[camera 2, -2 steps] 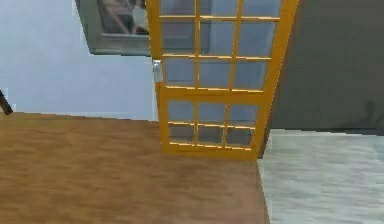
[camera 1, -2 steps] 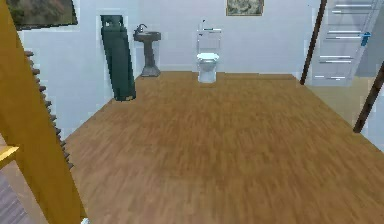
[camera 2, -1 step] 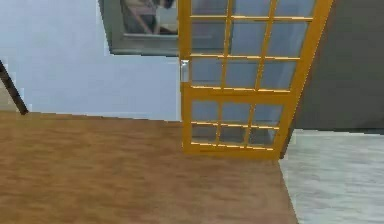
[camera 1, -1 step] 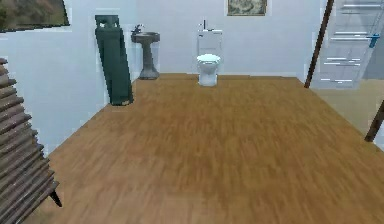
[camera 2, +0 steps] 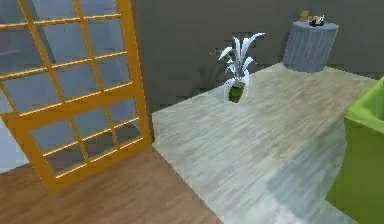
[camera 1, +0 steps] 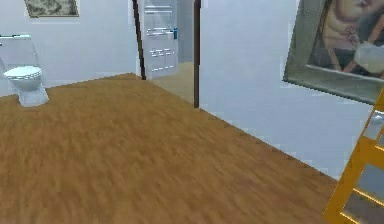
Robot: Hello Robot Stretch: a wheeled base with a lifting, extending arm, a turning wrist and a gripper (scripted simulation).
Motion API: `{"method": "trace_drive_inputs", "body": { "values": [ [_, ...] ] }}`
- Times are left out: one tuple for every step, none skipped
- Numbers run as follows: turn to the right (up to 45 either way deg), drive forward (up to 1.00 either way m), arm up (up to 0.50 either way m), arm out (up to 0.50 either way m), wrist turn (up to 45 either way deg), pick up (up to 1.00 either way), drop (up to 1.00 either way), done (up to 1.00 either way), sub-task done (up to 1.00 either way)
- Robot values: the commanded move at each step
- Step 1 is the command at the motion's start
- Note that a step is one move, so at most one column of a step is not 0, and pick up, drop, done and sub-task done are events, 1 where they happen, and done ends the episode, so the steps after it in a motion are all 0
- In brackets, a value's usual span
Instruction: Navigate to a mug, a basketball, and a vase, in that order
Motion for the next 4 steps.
{"method": "trace_drive_inputs", "body": {
  "values": [
    [45.0,0.0,0.0,0.0,0.0,0.0,0.0,0.0,0.0],
    [6.0,0.0,0.0,0.0,0.0,0.0,0.0,0.0,0.0],
    [0.0,0.15,0.0,0.0,0.0,0.0,0.0,0.0,0.0],
    [-45.0,0.0,0.0,0.0,0.0,0.0,0.0,0.0,0.0]
  ]
}}
